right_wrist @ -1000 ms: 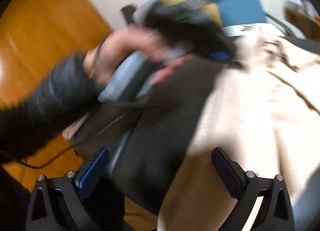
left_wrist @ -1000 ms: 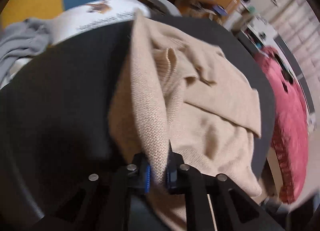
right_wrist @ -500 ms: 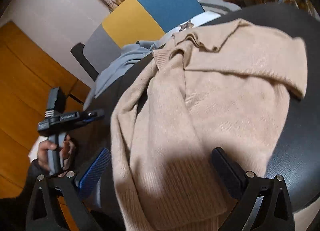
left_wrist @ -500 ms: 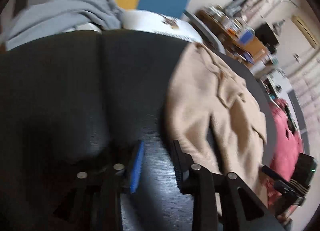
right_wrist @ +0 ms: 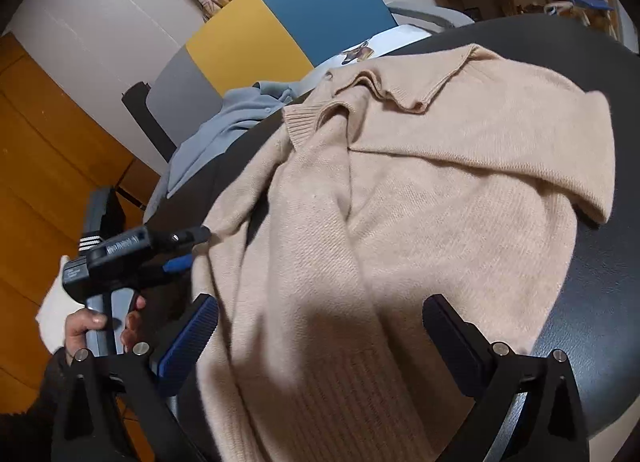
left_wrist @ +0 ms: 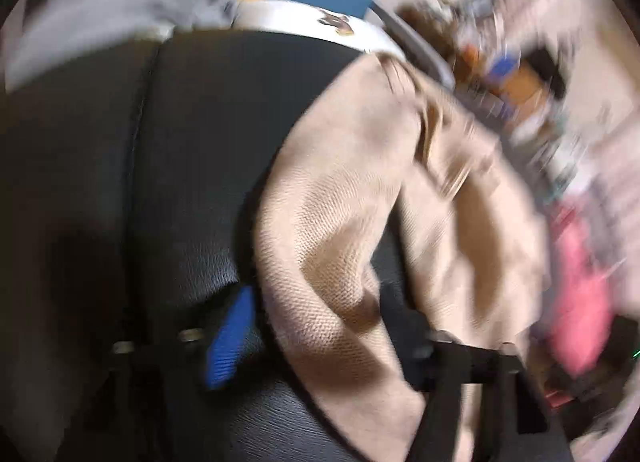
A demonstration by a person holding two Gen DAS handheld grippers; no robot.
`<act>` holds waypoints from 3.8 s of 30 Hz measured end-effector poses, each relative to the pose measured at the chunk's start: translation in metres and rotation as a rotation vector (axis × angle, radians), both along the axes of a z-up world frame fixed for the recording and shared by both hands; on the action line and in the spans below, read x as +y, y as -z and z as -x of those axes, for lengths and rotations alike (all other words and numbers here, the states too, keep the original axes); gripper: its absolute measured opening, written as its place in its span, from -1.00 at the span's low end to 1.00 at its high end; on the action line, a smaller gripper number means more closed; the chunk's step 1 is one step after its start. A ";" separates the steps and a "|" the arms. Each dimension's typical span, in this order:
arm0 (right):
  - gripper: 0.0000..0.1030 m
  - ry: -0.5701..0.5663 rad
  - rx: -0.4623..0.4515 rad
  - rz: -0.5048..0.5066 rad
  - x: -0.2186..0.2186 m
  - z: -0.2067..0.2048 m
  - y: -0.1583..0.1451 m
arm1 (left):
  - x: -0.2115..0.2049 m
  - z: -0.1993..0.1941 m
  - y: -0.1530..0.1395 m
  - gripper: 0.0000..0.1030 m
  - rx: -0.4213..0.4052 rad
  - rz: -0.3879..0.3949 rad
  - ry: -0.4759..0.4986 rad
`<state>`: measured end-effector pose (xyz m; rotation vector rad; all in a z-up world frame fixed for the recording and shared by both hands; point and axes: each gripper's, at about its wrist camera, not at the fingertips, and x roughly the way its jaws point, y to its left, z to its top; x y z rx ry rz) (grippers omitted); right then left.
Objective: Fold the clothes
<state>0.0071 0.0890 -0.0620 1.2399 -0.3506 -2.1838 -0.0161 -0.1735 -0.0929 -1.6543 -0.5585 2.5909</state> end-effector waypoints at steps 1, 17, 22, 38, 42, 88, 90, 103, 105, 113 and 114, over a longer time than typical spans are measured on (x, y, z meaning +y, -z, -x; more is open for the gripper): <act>1.00 0.005 0.009 -0.008 0.001 0.002 0.000 | -0.001 0.000 0.002 -0.74 -0.009 -0.056 0.002; 1.00 -0.127 -0.135 0.114 -0.018 0.015 0.023 | -0.256 -0.157 -0.097 -0.59 -0.020 0.323 -0.457; 1.00 -0.154 -0.123 0.088 -0.024 0.009 0.018 | -0.267 -0.191 -0.105 -0.58 -0.001 0.466 -0.669; 1.00 -0.233 -0.092 -0.040 -0.044 -0.010 0.024 | -0.060 -0.165 -0.018 -0.49 0.036 0.251 -0.112; 1.00 -0.289 -0.024 -0.071 -0.038 -0.034 0.027 | -0.065 -0.209 -0.010 -0.46 0.046 0.196 -0.149; 1.00 -0.503 -0.246 0.514 -0.202 0.183 -0.005 | -0.157 0.047 -0.031 -0.43 0.388 -0.716 0.002; 1.00 -0.373 -0.185 0.566 -0.203 0.218 -0.017 | -0.182 0.063 -0.044 -0.38 0.421 -0.637 -0.119; 1.00 -0.384 -0.174 0.187 -0.170 0.196 -0.006 | -0.166 0.027 0.000 -0.19 0.128 -0.495 -0.003; 1.00 -0.389 -0.202 0.148 -0.164 0.185 0.008 | -0.161 0.017 0.012 -0.13 0.106 -0.489 -0.021; 0.41 -0.507 -0.098 0.019 -0.193 0.142 0.015 | -0.147 0.008 0.020 -0.12 0.134 -0.507 -0.012; 0.31 -0.510 -0.085 0.009 -0.197 0.141 0.016 | -0.145 0.012 0.019 -0.15 0.143 -0.509 -0.013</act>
